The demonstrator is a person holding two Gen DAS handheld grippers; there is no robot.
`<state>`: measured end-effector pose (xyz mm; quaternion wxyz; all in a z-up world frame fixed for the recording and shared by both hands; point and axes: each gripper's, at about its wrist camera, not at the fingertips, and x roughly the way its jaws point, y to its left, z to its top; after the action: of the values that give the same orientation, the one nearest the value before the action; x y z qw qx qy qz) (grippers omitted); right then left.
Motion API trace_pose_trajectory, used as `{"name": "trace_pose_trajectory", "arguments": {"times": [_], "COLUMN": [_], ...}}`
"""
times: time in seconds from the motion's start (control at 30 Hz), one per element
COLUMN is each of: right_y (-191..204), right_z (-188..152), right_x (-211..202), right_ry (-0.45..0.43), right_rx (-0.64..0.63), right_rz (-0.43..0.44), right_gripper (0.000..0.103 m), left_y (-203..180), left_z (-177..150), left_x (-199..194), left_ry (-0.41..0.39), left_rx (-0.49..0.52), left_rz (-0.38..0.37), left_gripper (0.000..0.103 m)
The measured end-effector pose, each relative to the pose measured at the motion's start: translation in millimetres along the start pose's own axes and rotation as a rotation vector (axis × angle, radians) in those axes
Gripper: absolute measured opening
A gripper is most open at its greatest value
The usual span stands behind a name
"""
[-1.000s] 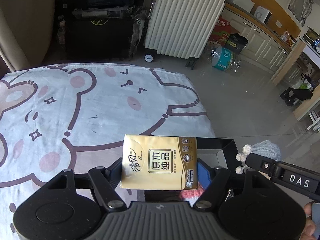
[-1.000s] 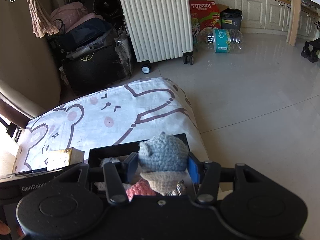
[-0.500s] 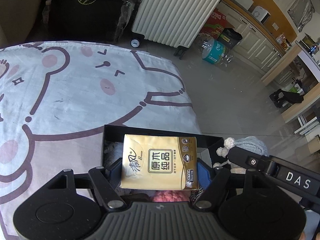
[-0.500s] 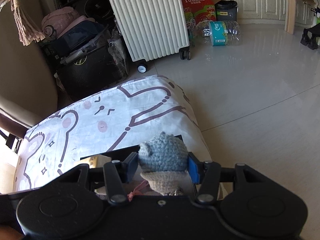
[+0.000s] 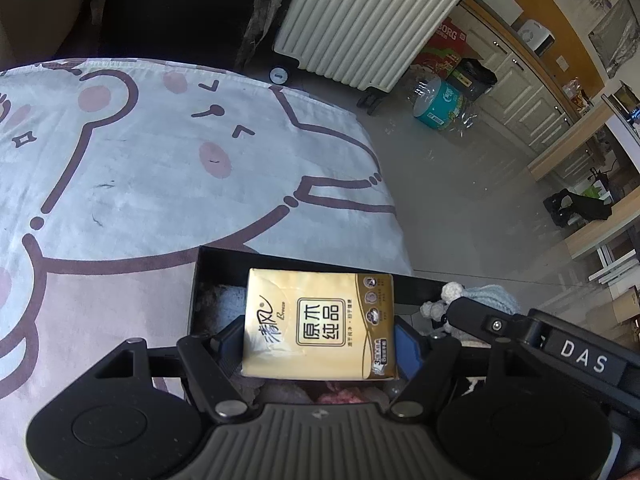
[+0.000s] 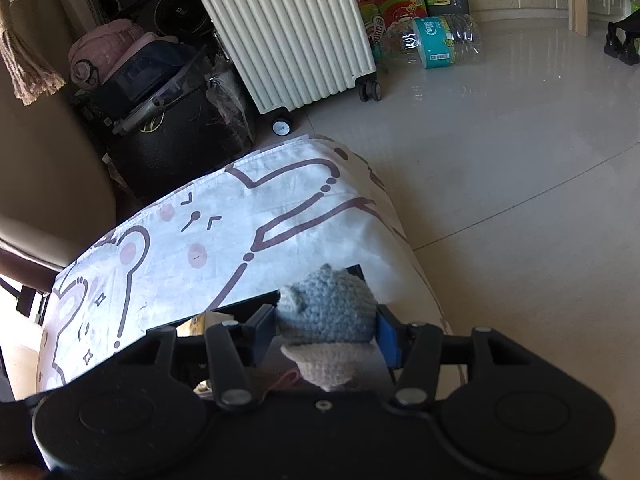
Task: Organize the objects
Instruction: 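Lift the mouse and tissue pack and carry both over the black box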
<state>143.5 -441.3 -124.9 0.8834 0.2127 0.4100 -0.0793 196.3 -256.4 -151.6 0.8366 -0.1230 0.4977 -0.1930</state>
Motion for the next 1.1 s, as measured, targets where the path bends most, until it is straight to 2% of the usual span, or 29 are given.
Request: {"name": "trace_pose_trajectory", "arguments": {"times": [0.13,0.33,0.53,0.6,0.7,0.77,0.87,0.93,1.0,1.1], "right_y": [-6.0,-5.2,-6.6,-7.1,-5.8,-3.6,1.3,0.6,0.0,6.2], "right_z": [1.3,4.4,7.6,8.5,9.4,9.5,8.8,8.3,6.4,0.5], "right_x": [1.5,-6.0,-15.9,-18.0,-20.3,-20.2,-15.4,-9.4,-2.7,10.9], "right_ry": [-0.015,-0.041,-0.071,-0.078,-0.085,-0.082,-0.049,-0.006,0.037,0.106], "right_rx": [0.035,0.031,0.057,0.066,0.065,0.055,0.031,0.055,0.1,0.142], "right_rz": [-0.02,-0.012,0.004,0.013,0.018,0.027,0.013,0.031,0.08,0.153], "right_gripper": [0.063,0.063,0.06,0.059,0.059,0.059,0.045,0.019,0.01,0.006], "left_y": [-4.8,-10.8,-20.0,-22.9,-27.0,-23.7,-11.6,-4.3,2.0,6.7], "left_z": [-1.5,-3.0,-4.1,-5.2,-5.2,-2.0,3.7,6.2,8.2,10.6], "left_x": [1.2,-0.2,-1.1,-0.1,-1.8,-6.0,-13.2,-16.5,-19.9,-23.2], "left_ry": [0.003,0.001,0.007,0.011,-0.022,-0.048,-0.057,-0.059,-0.059,-0.063], "left_rx": [0.029,0.051,0.036,0.051,0.132,0.139,0.07,0.038,0.002,-0.025], "left_rz": [0.007,0.018,-0.045,-0.012,0.101,0.129,0.117,0.11,0.085,0.059], "left_gripper": [0.074,0.074,0.074,0.074,0.074,0.074,0.074,0.074,0.074,0.074]}}
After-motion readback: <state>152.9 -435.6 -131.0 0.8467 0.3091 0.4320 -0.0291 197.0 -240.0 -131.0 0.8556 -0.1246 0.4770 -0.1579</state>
